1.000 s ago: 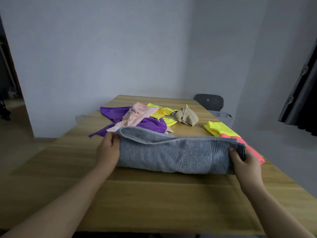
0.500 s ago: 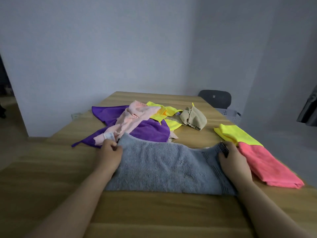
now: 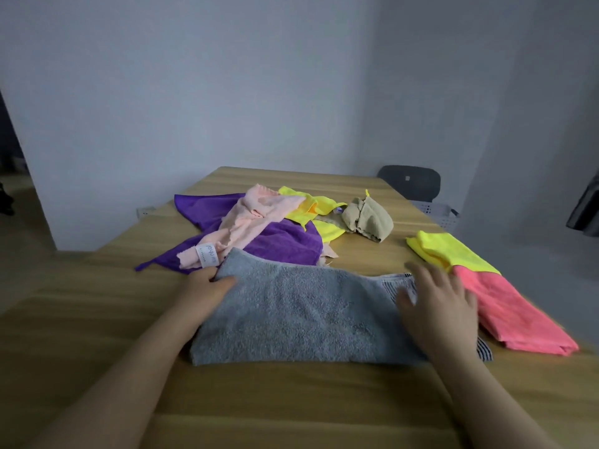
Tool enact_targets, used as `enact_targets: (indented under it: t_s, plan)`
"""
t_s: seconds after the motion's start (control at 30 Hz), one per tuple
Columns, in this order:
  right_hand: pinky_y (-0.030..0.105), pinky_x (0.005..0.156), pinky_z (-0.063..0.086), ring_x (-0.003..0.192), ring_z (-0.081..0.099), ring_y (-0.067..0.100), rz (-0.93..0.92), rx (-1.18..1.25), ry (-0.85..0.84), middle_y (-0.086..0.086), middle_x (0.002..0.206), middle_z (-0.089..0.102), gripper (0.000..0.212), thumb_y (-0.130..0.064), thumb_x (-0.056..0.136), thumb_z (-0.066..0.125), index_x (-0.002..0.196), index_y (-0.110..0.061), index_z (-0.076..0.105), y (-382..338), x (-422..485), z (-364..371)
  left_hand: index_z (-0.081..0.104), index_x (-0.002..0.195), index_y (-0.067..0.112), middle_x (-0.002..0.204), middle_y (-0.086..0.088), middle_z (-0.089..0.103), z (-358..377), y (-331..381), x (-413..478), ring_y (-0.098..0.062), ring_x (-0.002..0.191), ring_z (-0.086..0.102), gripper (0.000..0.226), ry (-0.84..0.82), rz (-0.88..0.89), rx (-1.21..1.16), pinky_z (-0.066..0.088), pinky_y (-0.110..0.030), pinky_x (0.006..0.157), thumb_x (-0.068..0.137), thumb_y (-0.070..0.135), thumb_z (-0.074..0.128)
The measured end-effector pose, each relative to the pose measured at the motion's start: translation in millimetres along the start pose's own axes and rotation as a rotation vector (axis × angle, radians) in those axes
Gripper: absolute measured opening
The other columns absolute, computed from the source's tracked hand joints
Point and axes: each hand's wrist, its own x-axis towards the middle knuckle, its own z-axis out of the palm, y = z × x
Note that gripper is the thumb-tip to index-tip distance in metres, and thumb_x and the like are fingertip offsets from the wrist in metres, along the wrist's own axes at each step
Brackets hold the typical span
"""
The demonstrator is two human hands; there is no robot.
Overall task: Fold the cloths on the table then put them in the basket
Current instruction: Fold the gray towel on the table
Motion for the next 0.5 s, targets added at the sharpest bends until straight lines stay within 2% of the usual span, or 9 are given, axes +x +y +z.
enact_targets:
  t_s: [0.1, 0.17, 0.27, 0.33, 0.37, 0.47, 0.5]
  plan:
    - [0.038, 0.1, 0.027, 0.125, 0.042, 0.016, 0.039, -0.014, -0.256, -0.011, 0.133, 0.05, 0.036, -0.048, 0.093, 0.034, 0.123, -0.037, 0.048, -8.9, -18.2, 5.3, 0.061, 0.081, 0.021, 0.084, -0.005, 0.065, -6.9, 0.4, -15.9, -0.022, 0.077, 0.061, 0.008, 0.021, -0.062, -0.197, 0.045, -0.033, 0.068, 0.088, 0.022, 0.056]
    - [0.037, 0.102, 0.024, 0.126, 0.04, 0.011, 0.063, 0.059, -0.297, -0.017, 0.13, 0.051, 0.034, -0.049, 0.094, 0.028, 0.116, -0.039, 0.052, -7.1, -26.6, 3.2, 0.061, 0.08, 0.02, 0.078, -0.006, 0.063, -12.5, -1.4, -28.4, -0.021, 0.072, 0.059, 0.008, 0.057, -0.1, -0.287, 0.042, -0.031, 0.062, 0.086, 0.02, 0.056]
    - [0.034, 0.104, 0.021, 0.128, 0.037, 0.005, 0.032, 0.096, -0.278, -0.021, 0.13, 0.049, 0.032, -0.048, 0.094, 0.031, 0.115, -0.041, 0.053, -3.2, -35.8, -0.1, 0.062, 0.089, 0.018, 0.086, -0.009, 0.066, -22.5, -6.5, -41.7, -0.025, 0.081, 0.06, 0.01, -0.01, -0.2, -0.43, 0.041, -0.032, 0.064, 0.084, 0.026, 0.059]
    - [0.032, 0.104, 0.02, 0.128, 0.037, 0.005, 0.03, 0.107, -0.233, -0.021, 0.13, 0.051, 0.03, -0.046, 0.094, 0.035, 0.116, -0.04, 0.054, -3.6, -44.1, -4.7, 0.061, 0.1, 0.018, 0.096, -0.009, 0.067, -29.9, -12.5, -48.3, -0.026, 0.087, 0.062, 0.017, -0.063, -0.187, -0.468, 0.043, -0.034, 0.066, 0.084, 0.023, 0.061]
    - [0.031, 0.104, 0.02, 0.128, 0.037, 0.007, 0.038, 0.11, -0.2, -0.019, 0.131, 0.051, 0.03, -0.045, 0.094, 0.037, 0.118, -0.038, 0.055, -4.1, -47.5, -7.6, 0.058, 0.108, 0.02, 0.102, -0.008, 0.065, -32.3, -15.3, -50.3, -0.026, 0.089, 0.061, 0.024, -0.056, -0.148, -0.451, 0.044, -0.034, 0.065, 0.085, 0.019, 0.063]
    - [0.031, 0.101, 0.022, 0.127, 0.04, 0.013, 0.014, 0.104, -0.113, -0.012, 0.131, 0.054, 0.032, -0.043, 0.094, 0.041, 0.121, -0.033, 0.056, -7.9, -58.6, -14.3, 0.037, 0.13, 0.042, 0.115, 0.001, 0.051, -33.5, -17.9, -55.7, -0.022, 0.092, 0.058, 0.059, -0.016, -0.061, -0.331, 0.046, -0.032, 0.061, 0.088, 0.009, 0.06]
    - [0.031, 0.099, 0.024, 0.124, 0.041, 0.014, -0.02, 0.102, -0.108, -0.011, 0.128, 0.055, 0.032, -0.043, 0.094, 0.042, 0.119, -0.033, 0.057, -11.3, -62.7, -15.6, 0.036, 0.129, 0.043, 0.114, 0.0, 0.05, -32.0, -15.9, -57.5, -0.02, 0.089, 0.058, 0.058, -0.004, -0.041, -0.276, 0.045, -0.031, 0.06, 0.089, 0.007, 0.057]
